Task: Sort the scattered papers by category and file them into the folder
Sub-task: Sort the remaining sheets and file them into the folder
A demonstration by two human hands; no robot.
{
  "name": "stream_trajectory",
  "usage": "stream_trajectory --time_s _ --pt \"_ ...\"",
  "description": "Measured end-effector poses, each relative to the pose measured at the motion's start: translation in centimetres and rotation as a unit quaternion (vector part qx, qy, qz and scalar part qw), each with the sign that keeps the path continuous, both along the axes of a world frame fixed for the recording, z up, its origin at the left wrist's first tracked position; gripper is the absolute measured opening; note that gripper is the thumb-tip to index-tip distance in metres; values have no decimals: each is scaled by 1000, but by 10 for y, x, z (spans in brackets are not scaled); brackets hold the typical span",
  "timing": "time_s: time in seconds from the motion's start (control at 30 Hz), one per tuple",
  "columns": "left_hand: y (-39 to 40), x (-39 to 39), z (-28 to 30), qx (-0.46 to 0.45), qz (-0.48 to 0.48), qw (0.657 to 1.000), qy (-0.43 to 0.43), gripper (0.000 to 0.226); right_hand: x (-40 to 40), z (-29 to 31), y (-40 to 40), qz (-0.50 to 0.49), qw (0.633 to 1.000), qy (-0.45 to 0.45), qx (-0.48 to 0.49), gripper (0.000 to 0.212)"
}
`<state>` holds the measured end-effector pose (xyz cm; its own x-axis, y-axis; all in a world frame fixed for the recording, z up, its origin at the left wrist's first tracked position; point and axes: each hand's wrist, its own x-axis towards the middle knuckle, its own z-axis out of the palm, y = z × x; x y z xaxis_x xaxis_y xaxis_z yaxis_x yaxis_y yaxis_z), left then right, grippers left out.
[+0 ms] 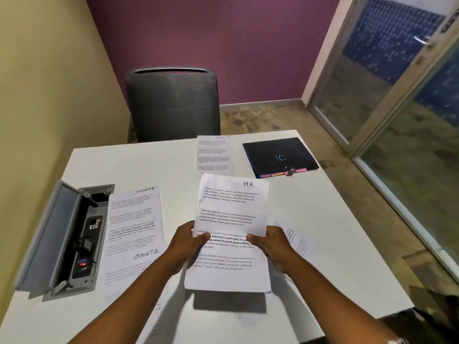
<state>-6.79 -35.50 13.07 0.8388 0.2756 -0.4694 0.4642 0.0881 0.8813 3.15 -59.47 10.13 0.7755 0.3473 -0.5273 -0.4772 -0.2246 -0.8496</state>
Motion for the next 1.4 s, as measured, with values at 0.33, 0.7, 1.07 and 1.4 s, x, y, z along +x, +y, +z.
stream_trajectory --time_s 0.33,0.7,1.07,1.4 --pt "-80 105 -33 111 32 992 48 7 81 -31 -104 -108 994 28 10 27" --pt "-173 282 -47 315 -71 946 20 23 175 -69 -215 -155 986 57 -16 33" --pt "-205 429 -111 404 -171 899 22 35 256 -96 -272 -203 978 51 3 30" --pt "-216 481 -156 455 -259 851 -40 12 315 -109 -286 -231 970 56 -51 14"
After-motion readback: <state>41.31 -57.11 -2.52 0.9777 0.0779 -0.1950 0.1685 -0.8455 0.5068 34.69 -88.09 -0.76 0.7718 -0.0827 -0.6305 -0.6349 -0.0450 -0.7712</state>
